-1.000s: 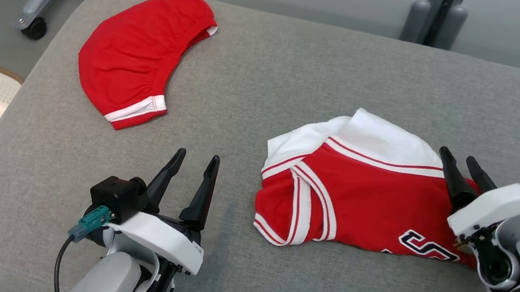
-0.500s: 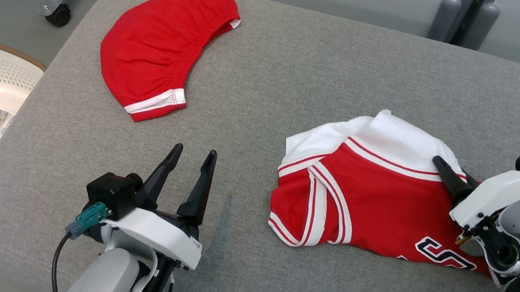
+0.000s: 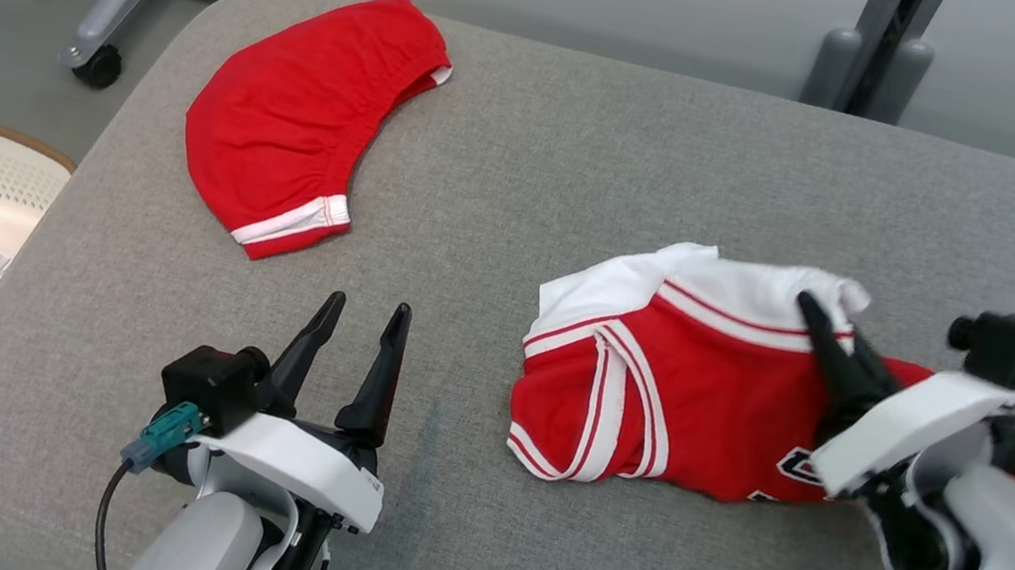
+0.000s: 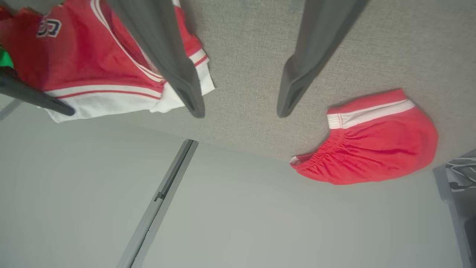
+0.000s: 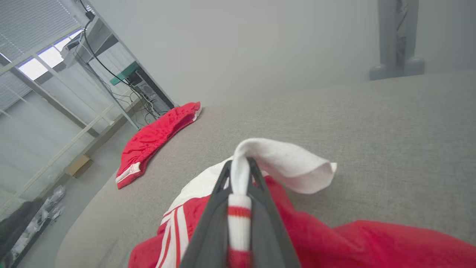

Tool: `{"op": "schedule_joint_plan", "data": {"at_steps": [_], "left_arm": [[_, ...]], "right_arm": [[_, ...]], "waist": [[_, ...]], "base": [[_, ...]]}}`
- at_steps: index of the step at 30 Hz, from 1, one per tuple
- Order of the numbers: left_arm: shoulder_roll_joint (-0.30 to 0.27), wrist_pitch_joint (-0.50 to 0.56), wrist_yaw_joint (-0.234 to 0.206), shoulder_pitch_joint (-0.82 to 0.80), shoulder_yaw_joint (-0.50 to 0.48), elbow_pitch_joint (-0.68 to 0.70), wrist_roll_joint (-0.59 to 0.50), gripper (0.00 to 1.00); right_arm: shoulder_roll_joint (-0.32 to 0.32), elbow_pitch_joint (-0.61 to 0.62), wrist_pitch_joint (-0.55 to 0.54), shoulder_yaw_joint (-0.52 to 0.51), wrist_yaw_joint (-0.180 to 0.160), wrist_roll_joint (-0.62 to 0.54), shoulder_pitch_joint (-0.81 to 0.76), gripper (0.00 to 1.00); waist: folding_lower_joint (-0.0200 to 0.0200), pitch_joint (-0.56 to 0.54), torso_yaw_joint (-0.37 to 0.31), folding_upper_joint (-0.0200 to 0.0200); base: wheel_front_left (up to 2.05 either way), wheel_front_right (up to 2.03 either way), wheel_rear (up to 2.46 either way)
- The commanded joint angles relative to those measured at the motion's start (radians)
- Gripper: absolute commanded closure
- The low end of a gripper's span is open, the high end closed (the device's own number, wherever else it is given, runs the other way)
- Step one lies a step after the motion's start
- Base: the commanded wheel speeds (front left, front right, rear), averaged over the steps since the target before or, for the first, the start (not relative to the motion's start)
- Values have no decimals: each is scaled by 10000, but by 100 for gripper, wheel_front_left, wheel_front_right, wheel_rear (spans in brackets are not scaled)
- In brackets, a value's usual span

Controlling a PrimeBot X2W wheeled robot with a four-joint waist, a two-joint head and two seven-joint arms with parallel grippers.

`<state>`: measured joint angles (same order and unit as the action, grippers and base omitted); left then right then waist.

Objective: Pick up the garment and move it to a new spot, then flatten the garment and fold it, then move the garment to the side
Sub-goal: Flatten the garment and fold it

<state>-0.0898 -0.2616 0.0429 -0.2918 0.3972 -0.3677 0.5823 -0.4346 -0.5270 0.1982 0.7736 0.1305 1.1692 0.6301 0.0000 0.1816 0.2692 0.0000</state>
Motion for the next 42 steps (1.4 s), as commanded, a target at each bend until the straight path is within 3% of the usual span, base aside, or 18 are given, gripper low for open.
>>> {"op": "schedule_joint_plan", "data": {"at_steps": [1,15,17,18,23,25,27,28,29,37,42], "left_arm": [[-110,-37,-12,118,-78,-32,-65,0],[-207,41,-49,358,18,-118,8,0],[-203,64,-38,385,55,-126,30,0],[-187,85,-67,377,122,-124,50,0],[-197,87,-39,421,167,-124,88,0],[-203,84,-37,407,176,-121,100,0],[-199,80,-60,398,182,-116,110,0],[-193,76,-71,406,188,-115,117,0],[-188,73,-69,421,197,-120,121,0],[-212,52,-79,478,212,-179,159,0],[-291,65,-39,589,276,-79,157,0]], "right_arm": [[-116,506,304,424,5,-178,-300,100],[-503,2404,675,3077,5,-1800,-1583,100],[-524,2479,675,3460,5,-1718,-1697,100],[-757,2611,672,4483,5,-1680,-1741,100],[-971,3228,228,5061,5,-1861,-1853,99],[-1050,3416,-120,5109,5,-2121,-2024,89],[-1163,3198,-142,5081,5,-2385,-2000,61],[-1174,3037,-57,5078,5,-2442,-1985,9],[-1149,2864,46,5095,5,-2470,-1960,0],[-1050,2373,424,5095,5,-2195,-1764,0],[-1545,2778,680,4453,5,-1419,-1593,0]], "waist": [[0,-188,-155,0],[0,-761,-637,0],[0,-811,-670,0],[0,-900,-700,0],[0,-942,-702,0],[0,-945,-694,0],[0,-941,-705,0],[0,-939,-716,0],[0,-936,-727,0],[0,-995,-846,0],[0,-1108,-1073,0]], "base": [[0,0,0],[0,0,0],[0,0,0],[0,0,0],[0,0,0],[0,0,0],[0,0,0],[0,0,0],[0,0,0],[0,0,0],[0,0,0]]}}
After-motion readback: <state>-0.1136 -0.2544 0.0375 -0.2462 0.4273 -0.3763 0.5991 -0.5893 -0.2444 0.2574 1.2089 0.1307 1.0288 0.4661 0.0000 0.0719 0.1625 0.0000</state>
